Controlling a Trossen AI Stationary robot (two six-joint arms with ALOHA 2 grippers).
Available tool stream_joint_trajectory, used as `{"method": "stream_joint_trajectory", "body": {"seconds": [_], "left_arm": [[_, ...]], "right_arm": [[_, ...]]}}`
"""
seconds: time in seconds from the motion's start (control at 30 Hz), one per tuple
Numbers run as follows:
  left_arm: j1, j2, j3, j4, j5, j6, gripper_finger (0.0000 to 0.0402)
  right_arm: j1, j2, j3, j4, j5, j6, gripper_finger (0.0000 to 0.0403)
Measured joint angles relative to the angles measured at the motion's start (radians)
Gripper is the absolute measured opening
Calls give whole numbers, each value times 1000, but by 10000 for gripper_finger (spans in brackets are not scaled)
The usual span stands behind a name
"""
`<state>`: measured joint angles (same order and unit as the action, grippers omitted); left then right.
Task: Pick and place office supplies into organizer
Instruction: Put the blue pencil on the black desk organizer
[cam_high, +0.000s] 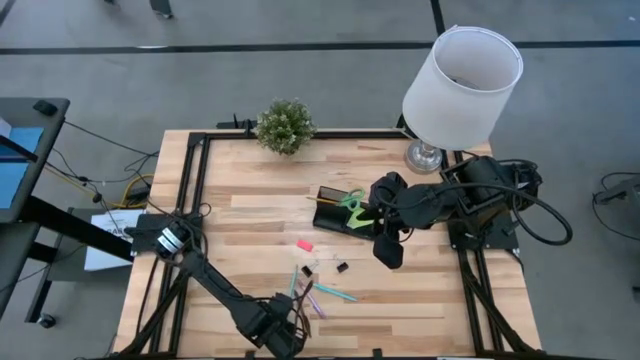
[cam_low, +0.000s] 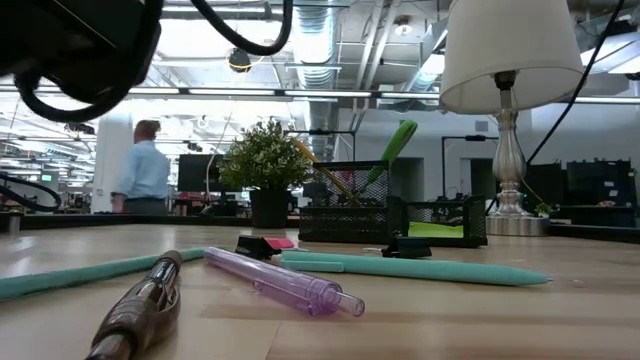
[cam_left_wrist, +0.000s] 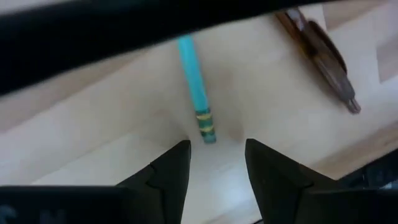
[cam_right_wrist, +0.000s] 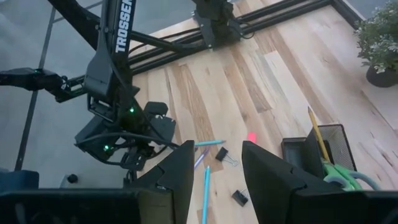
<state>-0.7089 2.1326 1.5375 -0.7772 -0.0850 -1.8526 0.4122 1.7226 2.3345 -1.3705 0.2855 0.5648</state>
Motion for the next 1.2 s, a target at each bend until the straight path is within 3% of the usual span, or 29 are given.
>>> {"method": "stream_joint_trajectory", "body": {"seconds": [0.27, 1.03, 1.2], "left_arm": [[30, 7, 9, -35, -14, 3, 151], [-7, 18, 60, -49, 119, -25, 151], [3, 18, 60, -99, 78, -34, 151]], "right_arm": [[0, 0, 0, 0, 0, 0, 127], [-1, 0, 0, 2, 3, -25, 127], [-1, 0, 0, 3, 4, -50, 127]]}}
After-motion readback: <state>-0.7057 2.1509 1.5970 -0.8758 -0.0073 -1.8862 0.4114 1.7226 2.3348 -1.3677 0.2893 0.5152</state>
